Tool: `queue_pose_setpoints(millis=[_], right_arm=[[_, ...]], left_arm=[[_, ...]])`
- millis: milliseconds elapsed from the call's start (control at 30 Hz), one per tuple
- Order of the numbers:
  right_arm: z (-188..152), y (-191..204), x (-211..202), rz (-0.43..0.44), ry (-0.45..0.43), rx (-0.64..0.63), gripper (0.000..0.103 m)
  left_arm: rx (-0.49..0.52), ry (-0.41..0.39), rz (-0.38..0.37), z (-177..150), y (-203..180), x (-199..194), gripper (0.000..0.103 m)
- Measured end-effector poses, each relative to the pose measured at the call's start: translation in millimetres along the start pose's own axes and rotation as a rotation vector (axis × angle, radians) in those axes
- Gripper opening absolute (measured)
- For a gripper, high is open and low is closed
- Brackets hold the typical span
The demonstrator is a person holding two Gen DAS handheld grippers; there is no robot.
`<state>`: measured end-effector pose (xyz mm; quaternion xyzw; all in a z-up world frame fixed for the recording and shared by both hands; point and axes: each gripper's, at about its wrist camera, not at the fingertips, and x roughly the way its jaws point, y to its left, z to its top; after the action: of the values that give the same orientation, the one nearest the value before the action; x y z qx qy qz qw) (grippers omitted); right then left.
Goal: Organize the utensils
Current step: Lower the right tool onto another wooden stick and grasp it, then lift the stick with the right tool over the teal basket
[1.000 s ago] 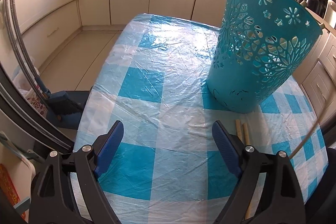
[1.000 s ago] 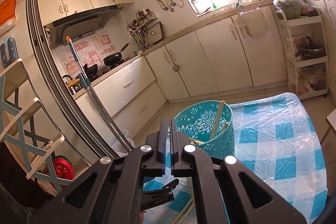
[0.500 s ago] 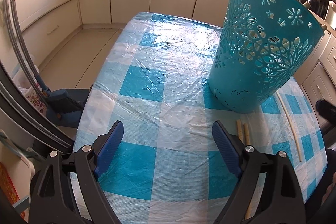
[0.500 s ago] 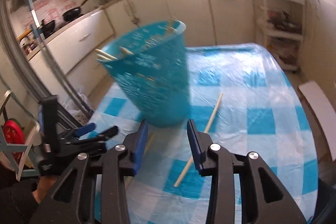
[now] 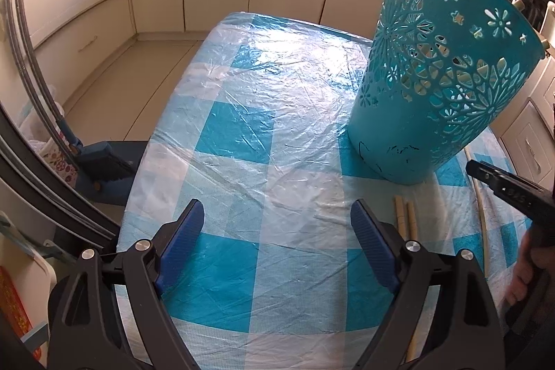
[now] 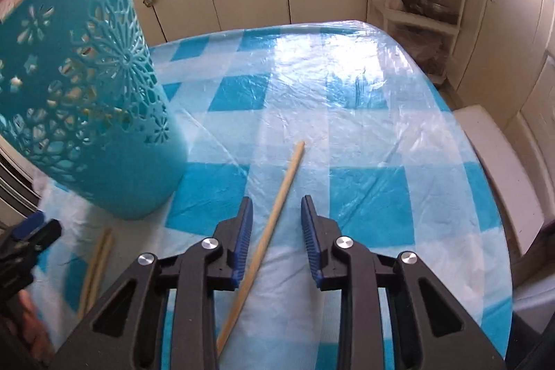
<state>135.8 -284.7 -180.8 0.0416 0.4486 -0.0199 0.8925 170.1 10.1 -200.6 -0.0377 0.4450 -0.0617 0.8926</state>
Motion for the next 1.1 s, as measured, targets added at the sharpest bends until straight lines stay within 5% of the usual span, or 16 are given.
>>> queue_pose_setpoints(millis=[67,167,300,467,567,667,767,1100], right_arm=[[0.0,6.6,-0.9,-0.015,-0.001,-0.049,0.007],[-6.5,9.5,-8.0,0.009,0.006,-0.085,0.005],[-12.1,-10.9,-43.4,0.176,-0.031,0.085,0.005],[17.4,-22.3,-128.1,0.469,-0.263,0.267,0.005],[49.3,-7.7,-159.8,0.551,-0.406,0.286,0.006],[87.6,15.1,-168.9,0.569,-0.539,0.292,0.006],[114.2,35.3,-149.8,0.529,-0.582,0.299,0.006],[110.6,56.2,-95.7,0.428,-0.498,0.235,0.007]], left_arm=[[-0.005,0.004,-0.001,0.6,1.3,1.0,0.083],[-0.005,0.006,-0.003,1.1,2.2,2.2,0.083],[-0.006,0.005,-0.004,0.4,2.1,2.6,0.083],[-0.003,0.007,0.000,-0.1,0.3,3.4,0.083],[0.002,0.006,0.006,-0.5,-1.2,3.0,0.083],[-0.006,0.008,0.006,-0.8,-0.5,2.9,0.083],[-0.019,0.008,-0.001,0.0,2.7,2.9,0.083],[-0.038,0.002,-0.021,0.2,6.9,2.4,0.084]])
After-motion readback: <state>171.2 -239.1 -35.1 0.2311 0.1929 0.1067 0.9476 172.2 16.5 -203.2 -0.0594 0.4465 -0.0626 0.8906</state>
